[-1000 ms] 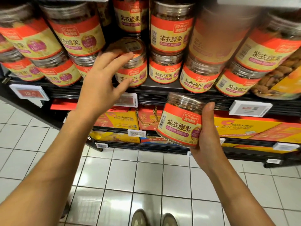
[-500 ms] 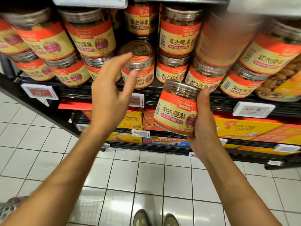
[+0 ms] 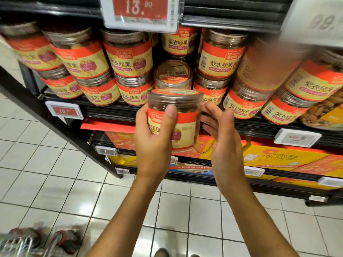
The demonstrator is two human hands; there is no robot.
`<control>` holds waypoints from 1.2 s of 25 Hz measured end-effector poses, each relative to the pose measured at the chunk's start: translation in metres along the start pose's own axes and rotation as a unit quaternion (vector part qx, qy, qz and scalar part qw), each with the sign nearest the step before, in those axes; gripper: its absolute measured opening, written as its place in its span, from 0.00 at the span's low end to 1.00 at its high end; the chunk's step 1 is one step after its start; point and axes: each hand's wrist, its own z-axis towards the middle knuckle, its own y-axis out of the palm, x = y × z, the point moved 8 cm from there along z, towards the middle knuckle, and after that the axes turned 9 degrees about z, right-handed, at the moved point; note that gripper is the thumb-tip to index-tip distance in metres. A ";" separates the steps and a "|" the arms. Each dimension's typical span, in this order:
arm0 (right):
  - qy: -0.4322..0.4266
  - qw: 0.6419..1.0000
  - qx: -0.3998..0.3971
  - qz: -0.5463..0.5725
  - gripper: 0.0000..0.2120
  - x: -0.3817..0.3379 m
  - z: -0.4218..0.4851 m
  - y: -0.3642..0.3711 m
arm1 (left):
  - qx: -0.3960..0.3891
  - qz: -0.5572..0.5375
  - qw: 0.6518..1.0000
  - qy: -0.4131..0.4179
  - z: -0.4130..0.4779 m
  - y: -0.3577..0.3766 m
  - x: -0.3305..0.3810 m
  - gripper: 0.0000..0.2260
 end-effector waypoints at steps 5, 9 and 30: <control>-0.130 0.988 -0.023 -0.080 0.26 -0.032 -0.007 0.016 | 0.042 0.018 0.996 0.080 0.019 -0.006 0.033 0.26; -0.108 0.992 -0.037 -0.045 0.27 -0.042 0.031 0.021 | 0.019 0.128 0.989 0.076 0.048 0.003 0.037 0.26; 0.026 0.980 -0.060 -0.189 0.25 0.000 0.073 0.014 | -0.095 0.146 0.984 0.028 0.057 0.000 -0.004 0.22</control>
